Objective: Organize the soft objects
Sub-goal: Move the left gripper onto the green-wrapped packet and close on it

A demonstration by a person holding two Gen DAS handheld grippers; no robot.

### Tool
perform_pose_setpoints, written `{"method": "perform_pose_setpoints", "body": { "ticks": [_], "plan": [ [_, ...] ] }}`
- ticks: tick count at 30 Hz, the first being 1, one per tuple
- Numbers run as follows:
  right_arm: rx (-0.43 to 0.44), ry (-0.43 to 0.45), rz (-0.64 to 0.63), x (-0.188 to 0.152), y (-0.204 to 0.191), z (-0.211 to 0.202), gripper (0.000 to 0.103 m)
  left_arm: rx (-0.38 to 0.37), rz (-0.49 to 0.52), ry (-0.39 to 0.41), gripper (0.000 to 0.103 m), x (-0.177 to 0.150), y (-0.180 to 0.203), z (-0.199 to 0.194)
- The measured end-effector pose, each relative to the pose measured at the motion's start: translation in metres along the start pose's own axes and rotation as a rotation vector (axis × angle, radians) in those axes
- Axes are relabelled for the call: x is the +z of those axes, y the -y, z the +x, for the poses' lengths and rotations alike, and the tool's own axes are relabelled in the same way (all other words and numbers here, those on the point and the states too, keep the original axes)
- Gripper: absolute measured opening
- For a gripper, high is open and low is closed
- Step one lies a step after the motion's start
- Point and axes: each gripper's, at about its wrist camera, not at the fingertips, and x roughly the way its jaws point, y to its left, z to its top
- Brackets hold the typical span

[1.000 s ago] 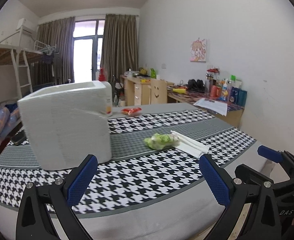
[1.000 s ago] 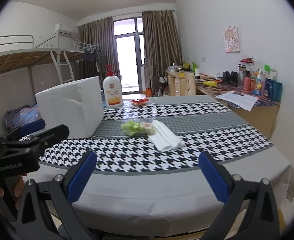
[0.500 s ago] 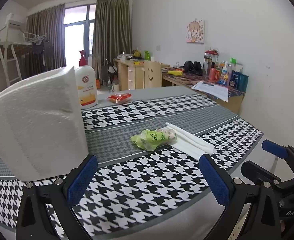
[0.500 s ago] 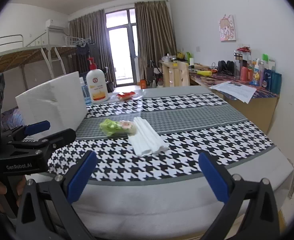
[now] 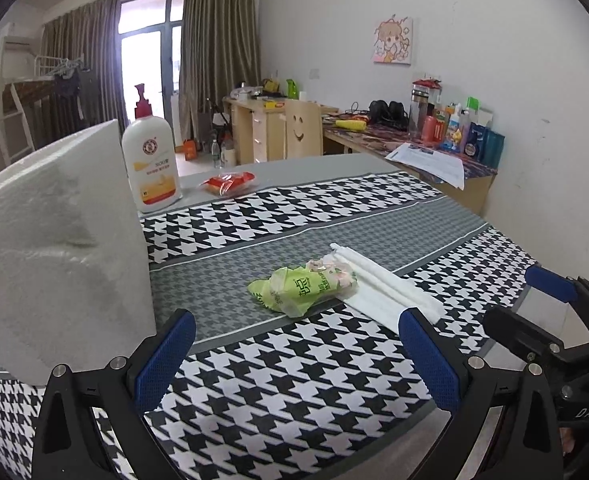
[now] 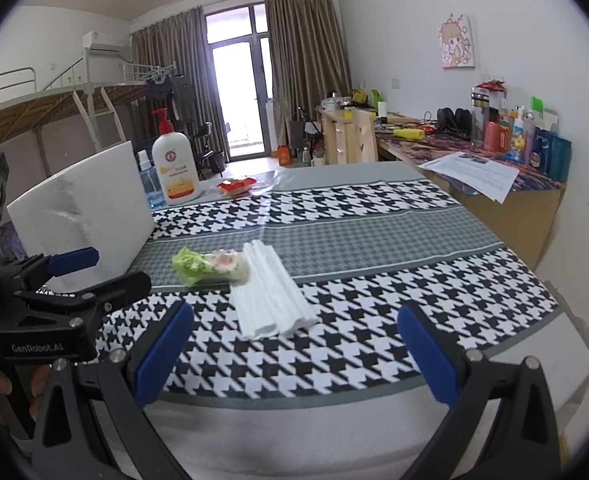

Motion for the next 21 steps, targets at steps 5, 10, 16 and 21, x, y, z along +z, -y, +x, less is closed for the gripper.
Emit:
{"method": "perform_pose_setpoints", "body": {
  "ticks": [5, 10, 16, 21],
  "plan": [
    [0.009, -0.009, -0.007, 0.004, 0.001, 0.004, 0.103, -0.011, -0.003, -0.018, 0.102, 0.005, -0.001, 0.009],
    [0.015, -0.020, -0.006, 0.009, 0.004, 0.009, 0.103, -0.004, 0.000, -0.025, 0.101, 0.012, -0.002, 0.015],
    [0.028, -0.044, 0.002, 0.012, 0.006, 0.020, 0.103, -0.021, 0.016, -0.071, 0.097, 0.017, -0.003, 0.031],
    [0.054, -0.064, 0.016, 0.013, 0.008, 0.029, 0.103, -0.050, 0.035, -0.091, 0.096, 0.021, -0.002, 0.041]
  ]
}}
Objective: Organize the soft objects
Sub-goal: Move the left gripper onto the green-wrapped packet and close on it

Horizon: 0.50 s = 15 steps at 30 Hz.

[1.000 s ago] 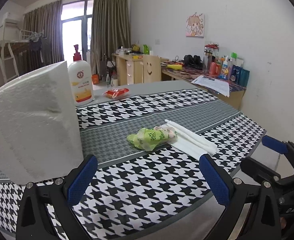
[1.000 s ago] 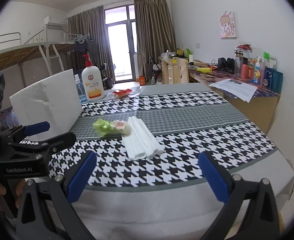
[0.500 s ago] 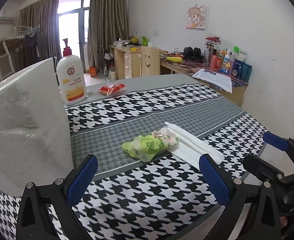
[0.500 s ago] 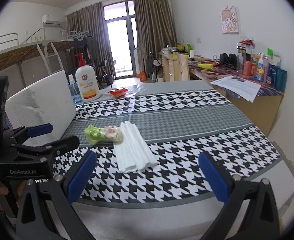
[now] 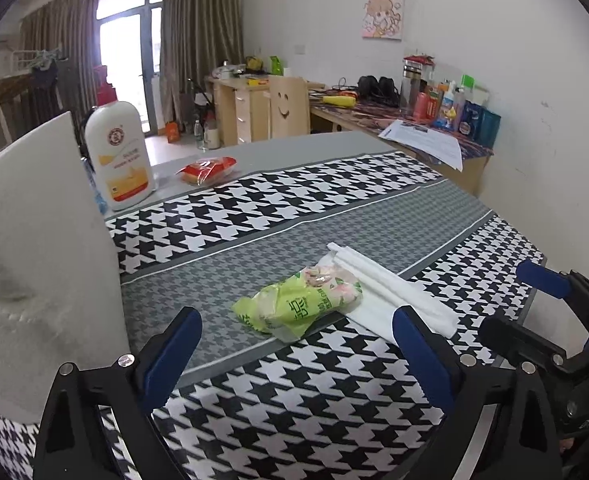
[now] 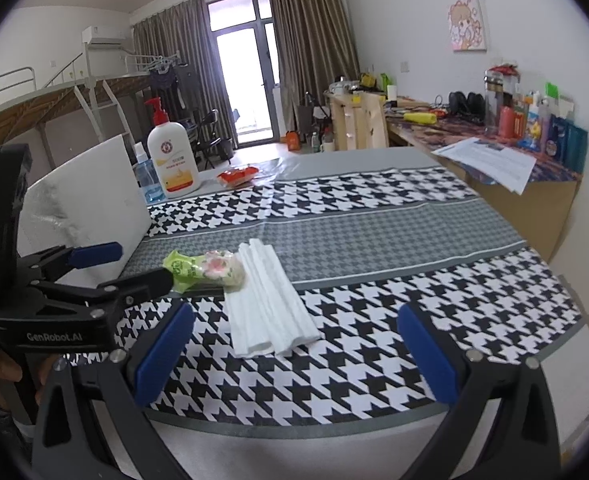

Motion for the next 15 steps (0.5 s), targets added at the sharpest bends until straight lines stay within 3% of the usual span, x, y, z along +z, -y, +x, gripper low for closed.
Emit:
{"method": "perform_pose_setpoints", "body": {
  "ticks": [15],
  "plan": [
    [-0.003, -0.045, -0.009, 0.004, 0.007, 0.020, 0.103, -0.066, 0.060, -0.095, 0.079, 0.009, -0.008, 0.038]
  ]
}}
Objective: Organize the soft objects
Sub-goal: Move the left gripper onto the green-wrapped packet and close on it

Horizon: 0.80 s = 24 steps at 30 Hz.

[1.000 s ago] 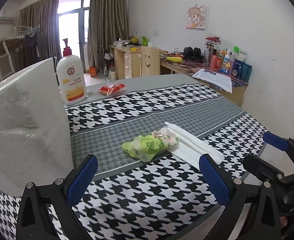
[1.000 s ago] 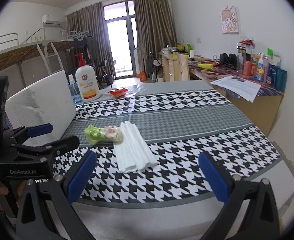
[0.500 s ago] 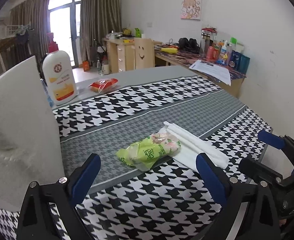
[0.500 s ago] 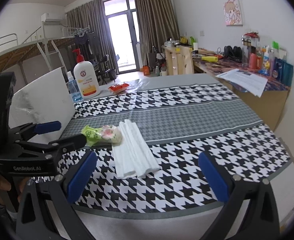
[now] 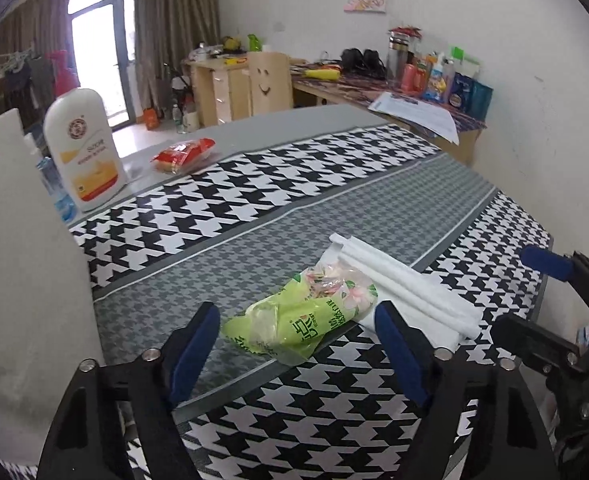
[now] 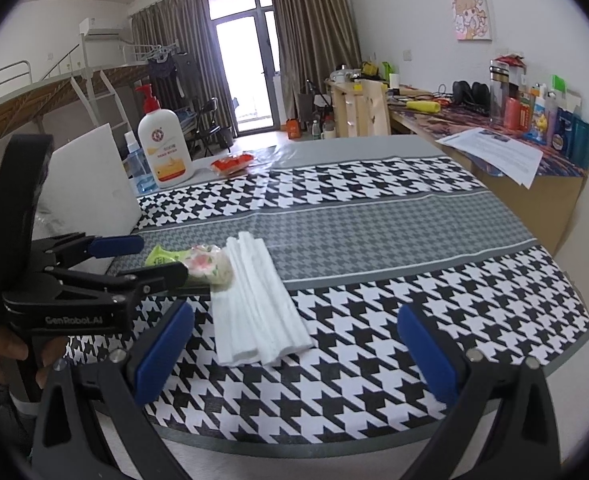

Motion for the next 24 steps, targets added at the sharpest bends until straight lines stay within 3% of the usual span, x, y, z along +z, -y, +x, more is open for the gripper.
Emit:
{"method": "perform_pose_setpoints", "body": {
  "ticks": [4, 7, 12, 21, 24],
  "plan": [
    [0.007, -0.010, -0.010, 0.002, 0.000, 0.005, 0.103, -0.010, 0.018, -0.018, 0.075, 0.000, 0.001, 0.007],
    [0.008, -0.023, -0.027, 0.002, -0.002, 0.009, 0.103, -0.030, 0.022, -0.043, 0.066, 0.001, 0.000, 0.014],
    [0.013, -0.039, -0.050, 0.005, -0.004, 0.014, 0.103, -0.042, 0.025, -0.060, 0.042, -0.001, 0.000, 0.017],
    [0.015, -0.070, -0.097, 0.005, -0.012, 0.022, 0.103, -0.068, 0.005, -0.034, 0.023, -0.004, -0.002, 0.008],
    [0.022, -0.078, -0.118, 0.006, -0.017, 0.025, 0.103, -0.077, 0.004, -0.003, 0.022, -0.004, -0.004, 0.001]
  ]
}}
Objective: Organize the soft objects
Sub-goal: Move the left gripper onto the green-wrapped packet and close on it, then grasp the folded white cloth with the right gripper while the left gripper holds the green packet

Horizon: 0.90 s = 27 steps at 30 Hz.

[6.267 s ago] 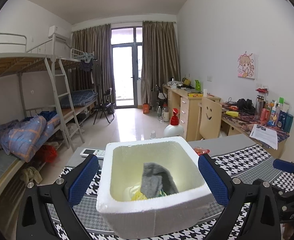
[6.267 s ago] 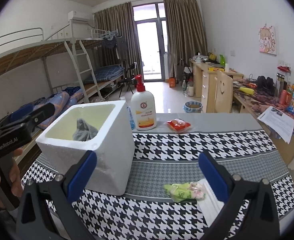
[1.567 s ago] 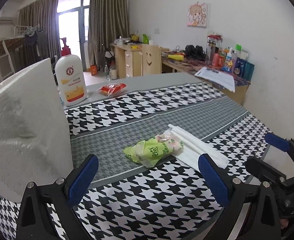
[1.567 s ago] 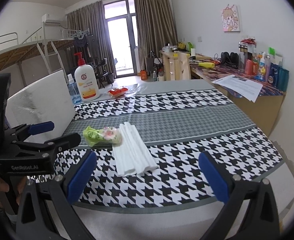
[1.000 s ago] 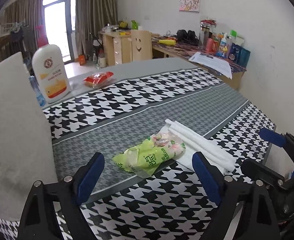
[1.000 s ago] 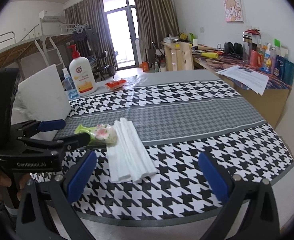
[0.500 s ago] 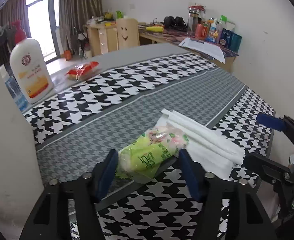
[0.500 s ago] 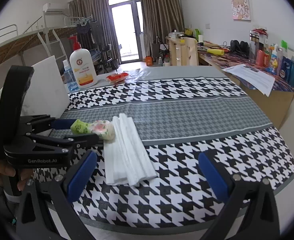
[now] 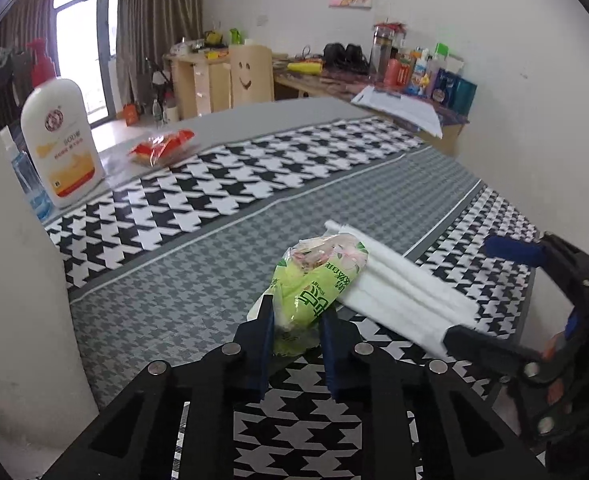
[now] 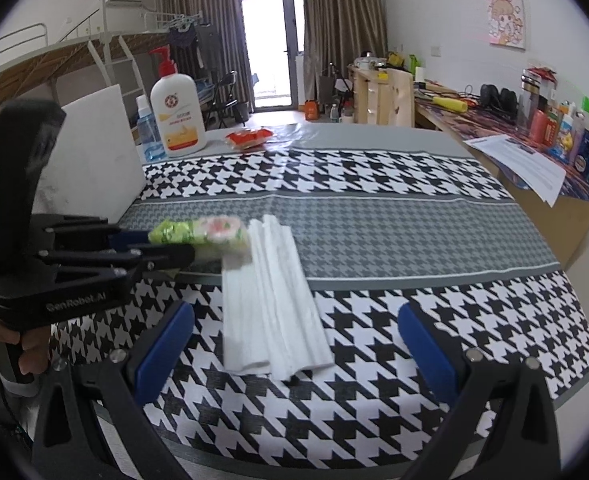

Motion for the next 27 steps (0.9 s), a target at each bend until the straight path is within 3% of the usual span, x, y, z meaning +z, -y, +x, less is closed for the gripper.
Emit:
{"method": "perform_pose_setpoints", "body": {
  "ticks": [7, 16, 27],
  "plan": [
    [-0.014, -0.024, -0.064, 0.003, -0.014, 0.006, 0.103, -0.025, -0.047, 0.030, 0.022, 0.001, -0.009, -0.008],
    [-0.008, -0.110, -0.074, 0.003, -0.015, 0.027, 0.085, -0.046, -0.070, 0.025, 0.022, -0.001, -0.011, -0.006],
    [-0.002, -0.152, -0.092, 0.002, -0.020, 0.035, 0.071, -0.046, -0.072, 0.035, 0.022, -0.003, -0.012, -0.009]
  ]
}}
